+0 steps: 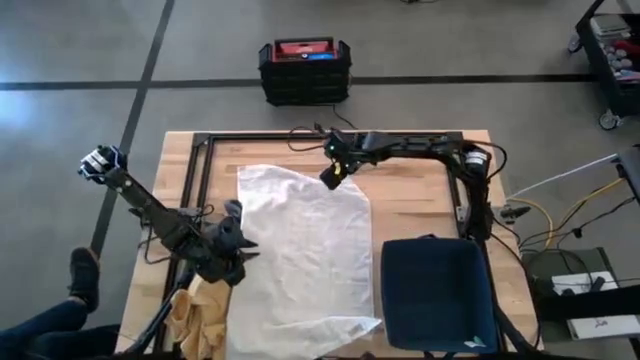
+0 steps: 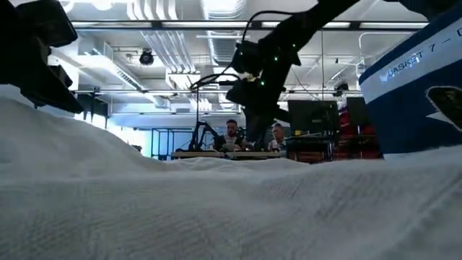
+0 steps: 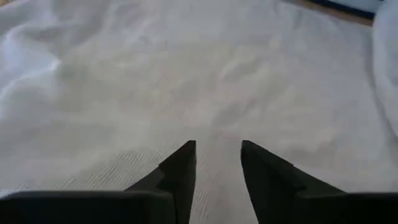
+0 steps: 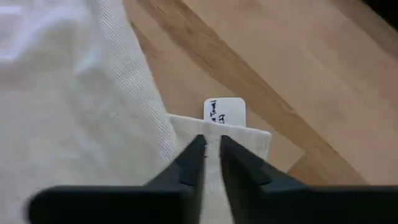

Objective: Fold towel
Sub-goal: Fold the white towel

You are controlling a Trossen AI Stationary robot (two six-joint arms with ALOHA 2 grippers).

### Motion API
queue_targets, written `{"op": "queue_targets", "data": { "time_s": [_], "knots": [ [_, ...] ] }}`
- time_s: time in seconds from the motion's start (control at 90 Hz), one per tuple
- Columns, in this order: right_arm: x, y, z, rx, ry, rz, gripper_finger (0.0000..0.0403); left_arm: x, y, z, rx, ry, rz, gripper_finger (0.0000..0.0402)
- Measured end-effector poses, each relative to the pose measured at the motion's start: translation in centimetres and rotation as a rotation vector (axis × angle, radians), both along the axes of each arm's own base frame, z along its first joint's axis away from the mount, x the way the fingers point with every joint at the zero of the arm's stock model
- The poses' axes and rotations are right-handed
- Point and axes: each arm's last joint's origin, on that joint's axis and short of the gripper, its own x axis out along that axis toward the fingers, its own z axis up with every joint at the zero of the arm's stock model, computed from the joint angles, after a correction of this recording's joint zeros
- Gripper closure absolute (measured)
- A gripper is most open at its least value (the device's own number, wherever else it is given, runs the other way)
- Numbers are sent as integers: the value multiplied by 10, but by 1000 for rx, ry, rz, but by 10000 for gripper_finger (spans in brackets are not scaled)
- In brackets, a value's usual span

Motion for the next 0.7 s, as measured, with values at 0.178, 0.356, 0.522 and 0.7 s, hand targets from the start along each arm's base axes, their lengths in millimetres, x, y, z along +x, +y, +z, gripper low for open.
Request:
{"op": "queue_targets", "data": {
  "time_s": [0.178,0.356,0.522,0.7],
  "knots": [
    [0,-5,-23,67,37,2,386,0,1,-7,19,21,6,328],
    [0,-6,-46,114,90,3,393,2,0,-8,18,21,5,341],
    [-2,-9,-52,115,121,-20,401,3,-1,-7,16,17,5,340],
    [-16,-13,-49,-46,294,-128,402,3,-2,-7,11,17,8,336]
  ]
}}
